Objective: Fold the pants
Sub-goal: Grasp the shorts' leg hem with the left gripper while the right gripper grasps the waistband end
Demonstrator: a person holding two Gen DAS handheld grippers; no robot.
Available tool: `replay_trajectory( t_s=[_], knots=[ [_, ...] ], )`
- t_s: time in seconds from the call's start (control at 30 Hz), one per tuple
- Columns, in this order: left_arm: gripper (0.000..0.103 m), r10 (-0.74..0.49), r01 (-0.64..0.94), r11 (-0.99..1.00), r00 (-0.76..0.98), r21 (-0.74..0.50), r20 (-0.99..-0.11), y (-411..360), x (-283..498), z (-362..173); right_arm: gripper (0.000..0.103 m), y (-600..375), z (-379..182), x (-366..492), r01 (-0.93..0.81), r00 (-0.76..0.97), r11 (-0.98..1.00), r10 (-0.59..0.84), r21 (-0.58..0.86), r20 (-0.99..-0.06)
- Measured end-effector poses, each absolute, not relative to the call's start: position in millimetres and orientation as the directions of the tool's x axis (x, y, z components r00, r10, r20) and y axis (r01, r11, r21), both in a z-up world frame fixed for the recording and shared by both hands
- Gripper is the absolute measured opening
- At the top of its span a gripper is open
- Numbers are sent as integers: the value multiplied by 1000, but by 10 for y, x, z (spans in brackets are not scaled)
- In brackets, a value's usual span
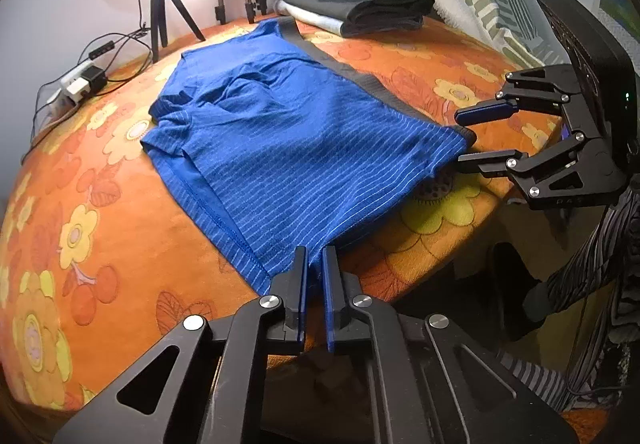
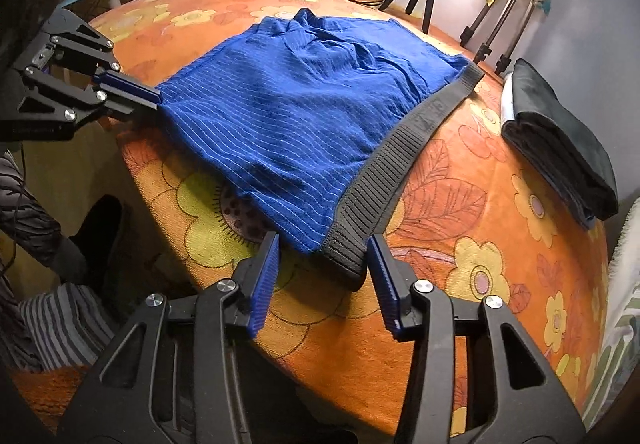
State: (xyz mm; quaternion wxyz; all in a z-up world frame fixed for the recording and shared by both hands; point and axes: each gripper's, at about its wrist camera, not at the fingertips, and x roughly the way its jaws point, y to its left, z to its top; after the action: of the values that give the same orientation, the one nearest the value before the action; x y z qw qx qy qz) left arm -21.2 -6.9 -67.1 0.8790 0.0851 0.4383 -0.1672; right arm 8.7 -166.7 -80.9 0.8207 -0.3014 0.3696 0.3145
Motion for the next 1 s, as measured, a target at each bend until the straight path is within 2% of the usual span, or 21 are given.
replay_trajectory(
  t_s=[0.37, 0.43, 0.47, 0.5, 0.53, 0.6, 0.63, 0.67, 0.83, 1.0],
  knots=[
    [4, -235, 363, 932, 600, -1, -764, -17, -208, -562, 47, -1602, -829, 6, -759, 546, 567, 287, -320, -787],
    [4, -267, 380, 924, 576, -37, -773, -7, -218, -572, 35, -1609, -841, 26, -755, 544, 572, 277, -319, -792],
    [4, -273, 387, 921, 567, -41, -777, -15, -228, -579, 22, -1615, -844, 45, -753, 541, 578, 272, -314, -796],
    [4, -269, 391, 920, 568, -32, -778, -33, -244, -586, 21, -1625, -842, 67, -751, 533, 588, 272, -300, -801],
    [6, -272, 403, 915, 561, -29, -782, -59, -252, -600, 20, -1635, -825, 84, -750, 526, 598, 281, -282, -803],
    [23, -262, 412, 911, 545, -18, -796, -107, -255, -646, 14, -1638, -775, 107, -748, 524, 608, 297, -265, -799],
    [35, -263, 416, 909, 544, -15, -797, -123, -258, -661, 13, -1635, -743, 111, -746, 528, 613, 304, -261, -793],
    [37, -259, 421, 907, 544, -8, -798, -139, -260, -675, 11, -1628, -696, 118, -744, 532, 618, 315, -255, -786],
    [38, -176, 408, 909, 569, 89, -803, -184, -227, -737, 9, -1601, -524, 195, -729, 546, 645, 346, -229, -763],
    [38, -162, 390, 916, 575, 94, -802, -134, -186, -751, 7, -1593, -412, 255, -716, 561, 664, 363, -215, -744]
  ],
)
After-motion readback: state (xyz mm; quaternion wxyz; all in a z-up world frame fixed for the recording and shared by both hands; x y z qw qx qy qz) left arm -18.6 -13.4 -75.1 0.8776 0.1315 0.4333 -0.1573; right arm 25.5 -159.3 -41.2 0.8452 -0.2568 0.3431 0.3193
